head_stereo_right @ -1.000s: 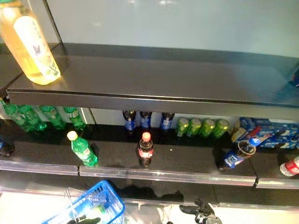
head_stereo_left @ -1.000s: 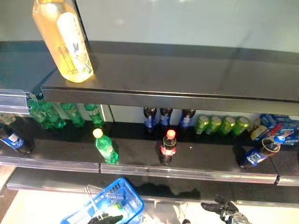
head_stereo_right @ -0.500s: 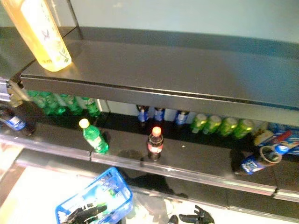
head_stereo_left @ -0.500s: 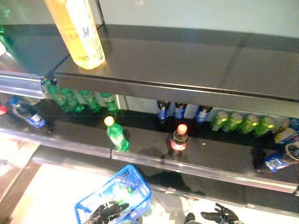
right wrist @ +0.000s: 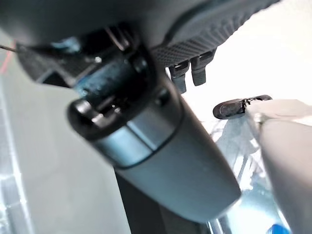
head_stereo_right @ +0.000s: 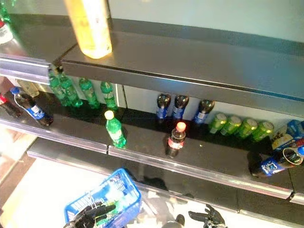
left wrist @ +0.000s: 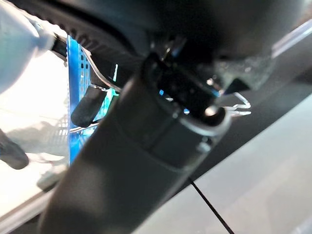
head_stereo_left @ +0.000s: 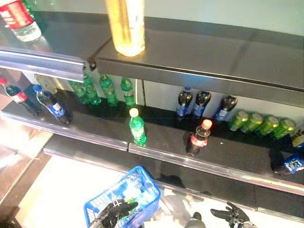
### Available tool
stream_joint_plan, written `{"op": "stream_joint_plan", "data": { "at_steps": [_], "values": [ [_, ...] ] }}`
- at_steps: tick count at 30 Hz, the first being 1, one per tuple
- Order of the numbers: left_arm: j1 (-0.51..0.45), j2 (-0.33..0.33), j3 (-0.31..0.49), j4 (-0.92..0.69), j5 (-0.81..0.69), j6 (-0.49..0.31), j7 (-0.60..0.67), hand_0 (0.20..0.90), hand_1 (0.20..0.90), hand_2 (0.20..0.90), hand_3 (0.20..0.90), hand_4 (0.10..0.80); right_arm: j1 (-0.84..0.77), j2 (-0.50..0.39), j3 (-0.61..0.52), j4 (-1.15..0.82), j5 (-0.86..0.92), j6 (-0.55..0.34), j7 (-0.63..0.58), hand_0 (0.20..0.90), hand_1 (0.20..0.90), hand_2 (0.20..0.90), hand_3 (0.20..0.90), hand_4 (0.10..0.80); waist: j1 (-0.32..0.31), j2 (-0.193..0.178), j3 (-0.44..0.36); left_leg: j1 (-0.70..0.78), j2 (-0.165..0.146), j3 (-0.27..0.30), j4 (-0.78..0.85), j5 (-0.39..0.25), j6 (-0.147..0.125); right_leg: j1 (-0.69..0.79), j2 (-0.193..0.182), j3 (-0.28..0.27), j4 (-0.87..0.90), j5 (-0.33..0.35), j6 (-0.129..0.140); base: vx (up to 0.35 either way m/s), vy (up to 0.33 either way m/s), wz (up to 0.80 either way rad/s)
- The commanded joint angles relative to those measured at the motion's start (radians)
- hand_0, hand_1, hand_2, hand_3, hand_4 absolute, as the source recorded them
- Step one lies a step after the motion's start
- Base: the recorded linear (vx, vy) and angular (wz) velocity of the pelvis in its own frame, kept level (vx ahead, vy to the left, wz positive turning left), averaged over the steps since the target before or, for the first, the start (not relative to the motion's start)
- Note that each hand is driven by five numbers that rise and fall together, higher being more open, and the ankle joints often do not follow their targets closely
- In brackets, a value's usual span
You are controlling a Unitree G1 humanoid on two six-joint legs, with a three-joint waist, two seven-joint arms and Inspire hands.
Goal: Pick up the drink and place into the basket.
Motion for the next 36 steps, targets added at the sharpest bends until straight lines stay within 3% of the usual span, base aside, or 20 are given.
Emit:
{"op": "stream_joint_plan", "data": {
  "at_steps": [1,6,11,14,19,24,36],
  "values": [
    [-0.058,0.085,0.059,-0.067,0.003,-0.11,-0.074,0.3,0.3,0.3,0.2,0.1,0.002,-0.02,-0.025,-0.006,0.006,-0.027,-0.009,0.9,0.9,0.9,0.9,0.8,0.004,0.048,0.015,0.054,-0.001,0.01,0.054,-0.12,-0.018,-0.129,0.135,0.034,-0.191,0.156,-0.001,-0.248,0.318,-0.4],
    [-0.05,0.117,0.071,-0.031,0.019,-0.097,-0.073,0.3,0.3,0.3,0.2,0.1,0.015,-0.017,-0.02,0.032,-0.022,-0.011,0.047,0.9,0.9,0.9,0.9,0.8,0.005,0.064,0.002,0.027,0.008,0.04,0.007,-0.058,0.007,-0.08,0.119,0.109,-0.017,0.109,-0.023,-0.236,0.154,-0.08],
    [-0.064,0.115,0.083,-0.004,0.035,-0.074,-0.034,0.3,0.3,0.3,0.2,0.1,0.009,-0.005,0.013,0.068,-0.043,0.017,0.102,0.9,0.9,0.9,0.9,0.8,0.029,0.059,-0.027,-0.012,0.015,0.036,0.009,-0.041,0.028,0.026,0.143,0.142,0.095,0.033,-0.049,-0.201,-0.033,-0.11],
    [-0.066,0.113,0.088,0.0,0.023,-0.06,-0.033,0.3,0.3,0.3,0.2,0.1,-0.016,0.009,0.049,0.07,-0.048,0.031,0.114,0.9,0.9,0.9,0.9,0.8,0.059,0.045,-0.048,-0.028,0.028,0.055,0.011,-0.027,0.014,0.126,0.177,0.088,-0.034,-0.065,-0.059,-0.153,-0.229,0.15],
    [-0.047,0.102,0.099,-0.001,0.038,-0.042,-0.063,0.3,0.3,0.3,0.2,0.1,-0.025,0.027,0.074,0.063,-0.048,0.049,0.115,0.9,0.9,0.9,0.9,0.8,0.065,0.036,-0.066,-0.035,0.067,0.087,0.009,0.006,-0.015,0.164,0.226,0.092,-0.122,-0.121,-0.064,-0.04,-0.205,-0.38],
    [-0.03,0.053,0.094,-0.025,-0.167,0.18,-0.367,0.3,0.3,0.3,0.2,0.1,-0.019,0.024,0.056,0.075,-0.065,0.052,0.102,0.9,0.9,0.9,0.9,0.8,0.058,0.038,-0.071,-0.031,0.087,0.096,0.007,0.022,-0.028,0.198,0.246,0.087,-0.151,-0.138,-0.079,-0.042,-0.073,-0.07],
    [-0.038,0.056,0.117,-0.017,-0.252,0.291,-0.505,0.3,0.3,0.3,0.2,0.1,-0.012,0.023,0.051,0.063,-0.095,0.054,0.112,0.9,0.9,0.9,0.9,0.8,0.056,0.035,-0.094,-0.016,0.079,0.084,-0.005,0.015,-0.035,0.198,0.249,0.052,-0.191,-0.108,-0.076,-0.007,0.0,0.0]
  ]
}}
